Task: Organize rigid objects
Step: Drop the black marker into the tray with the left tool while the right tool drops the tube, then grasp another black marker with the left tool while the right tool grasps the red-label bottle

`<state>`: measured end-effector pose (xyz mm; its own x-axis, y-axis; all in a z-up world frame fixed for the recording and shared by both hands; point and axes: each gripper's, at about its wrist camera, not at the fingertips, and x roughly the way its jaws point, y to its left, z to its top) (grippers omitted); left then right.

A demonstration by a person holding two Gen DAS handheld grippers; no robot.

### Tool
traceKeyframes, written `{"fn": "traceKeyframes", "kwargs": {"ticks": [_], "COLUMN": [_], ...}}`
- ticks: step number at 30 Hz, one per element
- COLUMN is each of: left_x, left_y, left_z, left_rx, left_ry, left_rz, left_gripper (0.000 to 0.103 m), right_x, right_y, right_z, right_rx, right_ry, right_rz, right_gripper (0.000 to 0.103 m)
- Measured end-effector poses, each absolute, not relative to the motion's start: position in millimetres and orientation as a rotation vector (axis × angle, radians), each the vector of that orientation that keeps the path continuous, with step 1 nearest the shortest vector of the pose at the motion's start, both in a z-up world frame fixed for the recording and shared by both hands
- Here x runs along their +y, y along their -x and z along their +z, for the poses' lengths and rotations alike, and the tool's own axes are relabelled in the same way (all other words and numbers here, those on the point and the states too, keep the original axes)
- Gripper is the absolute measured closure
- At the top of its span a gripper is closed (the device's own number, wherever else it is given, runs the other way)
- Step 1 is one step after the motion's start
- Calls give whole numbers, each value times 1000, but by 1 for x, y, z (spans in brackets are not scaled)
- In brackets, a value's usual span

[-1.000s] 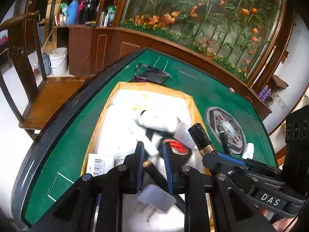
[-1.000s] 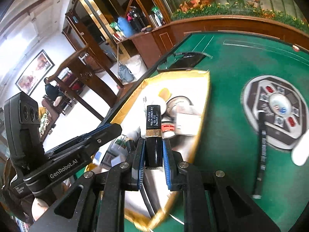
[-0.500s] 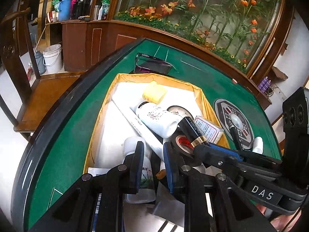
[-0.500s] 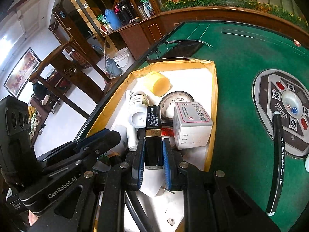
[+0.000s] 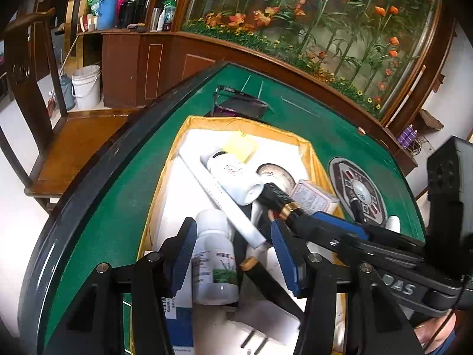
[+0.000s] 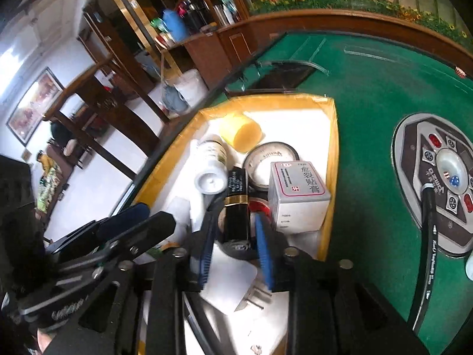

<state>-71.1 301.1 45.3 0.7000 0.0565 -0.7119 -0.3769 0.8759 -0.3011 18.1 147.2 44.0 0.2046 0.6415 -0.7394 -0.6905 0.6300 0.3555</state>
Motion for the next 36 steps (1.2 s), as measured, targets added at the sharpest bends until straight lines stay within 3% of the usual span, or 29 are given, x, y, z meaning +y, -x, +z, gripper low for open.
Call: {"fn": "traceKeyframes", "kwargs": {"ticks": [4,8,15,19,25,33,34,35,36], "left_x": [287,267,219,175,110,84,84,83,84], "left_y": [71,71,64,46,-9,-59,-60,-62,-64], "left_z": [56,68,88,93,68,28,25,21,18], "left_rx": [757,744,738,757,880,971,975,981,987], "left_ry": [420,385,327,302,259,165,155,148,142], "left_rz": [234,210,139,55,-7,97,100,112,117], "left_gripper": [47,39,39,32,29,30,35,48,56], "right_x": [122,73,-40,-99,-146,-149,-148,-148,-147], "right_y": [-13,-23,-56,-81,-108,-105,-105,-105,-104], "right_z": [62,78,80,65,41,41,41,41,41], "right_rx": [951,920,901,923,971,992,997,996,994], "right_ry": [35,-51,-197,-277,-441,-486,-490,-488,-479], "right_rz": [958,932,764,638,547,583,589,589,582], "right_gripper": [73,64,64,64,64,64,64,64,64]}}
